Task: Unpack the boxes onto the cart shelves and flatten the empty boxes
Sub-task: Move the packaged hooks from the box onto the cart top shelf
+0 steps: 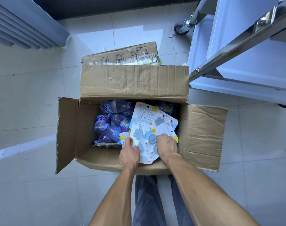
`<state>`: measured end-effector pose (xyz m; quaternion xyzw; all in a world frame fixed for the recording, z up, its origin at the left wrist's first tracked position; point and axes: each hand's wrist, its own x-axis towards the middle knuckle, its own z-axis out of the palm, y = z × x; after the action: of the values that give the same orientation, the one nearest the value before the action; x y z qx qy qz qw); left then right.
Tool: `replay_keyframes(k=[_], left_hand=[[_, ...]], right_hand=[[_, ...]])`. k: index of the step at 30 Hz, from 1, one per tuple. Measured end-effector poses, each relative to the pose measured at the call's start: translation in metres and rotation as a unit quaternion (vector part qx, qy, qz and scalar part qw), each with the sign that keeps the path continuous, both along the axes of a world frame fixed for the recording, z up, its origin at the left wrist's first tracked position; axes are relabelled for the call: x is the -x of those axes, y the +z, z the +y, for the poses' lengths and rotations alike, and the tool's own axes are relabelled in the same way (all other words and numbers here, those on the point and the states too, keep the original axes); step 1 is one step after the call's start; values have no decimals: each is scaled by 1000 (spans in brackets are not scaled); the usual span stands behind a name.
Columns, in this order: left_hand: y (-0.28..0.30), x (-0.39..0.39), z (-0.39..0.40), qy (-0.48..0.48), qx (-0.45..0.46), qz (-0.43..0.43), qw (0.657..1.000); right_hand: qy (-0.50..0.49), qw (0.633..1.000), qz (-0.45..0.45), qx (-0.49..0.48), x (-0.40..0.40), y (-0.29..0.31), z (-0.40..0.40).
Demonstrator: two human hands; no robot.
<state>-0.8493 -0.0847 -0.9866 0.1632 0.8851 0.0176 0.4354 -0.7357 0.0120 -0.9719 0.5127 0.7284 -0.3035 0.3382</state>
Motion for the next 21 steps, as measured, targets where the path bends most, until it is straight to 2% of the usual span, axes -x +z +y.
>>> replay_keyframes(k=[4,7,11,14,16,18,21], left_hand=[[0,-3,5,-128,79,65,986],[-1,-7,9,-191,66,83,976],[-10,-10,22,-139,28,7,990],[-20,-11,32,-26,10,0,1000],[-26,-9,41,137,1,18,990],[-34,-3,48,302,20,14,953],[-49,5,53,418,103,-58,901]], right_hand=[[15,1000,21,3,2,-3,-5],[16,1000,19,19,2,-8,-9],[-28,998,-8,52,3,-16,-10],[-185,981,-31,59,5,-23,-13],[-361,927,-46,86,6,-32,-11],[-503,854,-73,114,8,-42,-8],[-626,762,-74,149,14,-55,-9]])
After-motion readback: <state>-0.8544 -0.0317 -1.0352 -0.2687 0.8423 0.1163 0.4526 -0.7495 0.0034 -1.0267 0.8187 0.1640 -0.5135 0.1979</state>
